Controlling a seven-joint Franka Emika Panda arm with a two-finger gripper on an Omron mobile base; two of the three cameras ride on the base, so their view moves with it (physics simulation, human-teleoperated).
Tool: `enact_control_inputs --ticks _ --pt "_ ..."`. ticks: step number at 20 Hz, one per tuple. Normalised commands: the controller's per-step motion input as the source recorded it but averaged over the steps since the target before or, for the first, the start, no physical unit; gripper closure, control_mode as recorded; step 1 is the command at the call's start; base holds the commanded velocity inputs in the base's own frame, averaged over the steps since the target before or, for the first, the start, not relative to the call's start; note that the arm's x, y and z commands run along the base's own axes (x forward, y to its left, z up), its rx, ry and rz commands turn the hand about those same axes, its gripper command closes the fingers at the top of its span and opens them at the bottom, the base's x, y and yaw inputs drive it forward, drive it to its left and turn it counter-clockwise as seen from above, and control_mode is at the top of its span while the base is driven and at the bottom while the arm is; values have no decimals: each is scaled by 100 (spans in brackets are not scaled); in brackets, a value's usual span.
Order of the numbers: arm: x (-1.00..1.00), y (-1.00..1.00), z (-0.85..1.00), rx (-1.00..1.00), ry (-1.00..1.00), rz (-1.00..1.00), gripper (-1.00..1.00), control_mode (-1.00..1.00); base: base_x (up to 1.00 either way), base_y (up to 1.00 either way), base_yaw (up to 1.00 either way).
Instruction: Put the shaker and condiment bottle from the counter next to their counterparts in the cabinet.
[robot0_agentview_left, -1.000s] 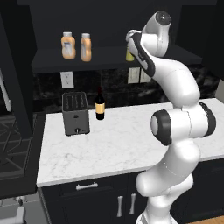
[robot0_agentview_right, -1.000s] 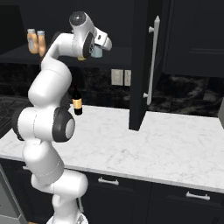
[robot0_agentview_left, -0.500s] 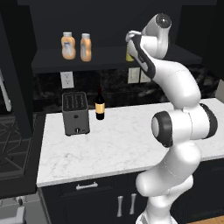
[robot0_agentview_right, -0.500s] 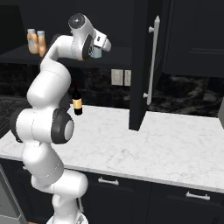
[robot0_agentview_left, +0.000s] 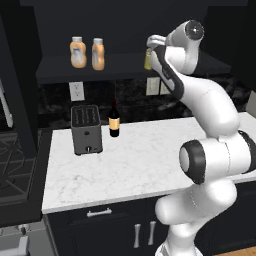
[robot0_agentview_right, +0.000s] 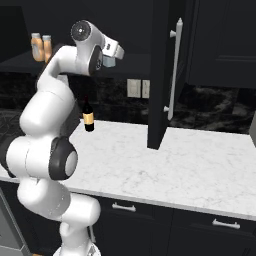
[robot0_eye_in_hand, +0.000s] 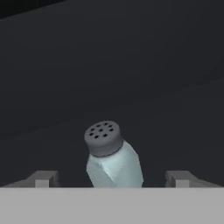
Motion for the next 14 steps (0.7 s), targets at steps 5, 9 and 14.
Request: enact_control_inputs --ticks 5,9,14 --pt "-14 -81 65 0 -2 0 -100 -100 0 0 0" --pt "-52 -64 62 0 3 0 -100 -100 0 0 0" --pt "-100 -9 9 0 -2 0 -100 -100 0 0 0"
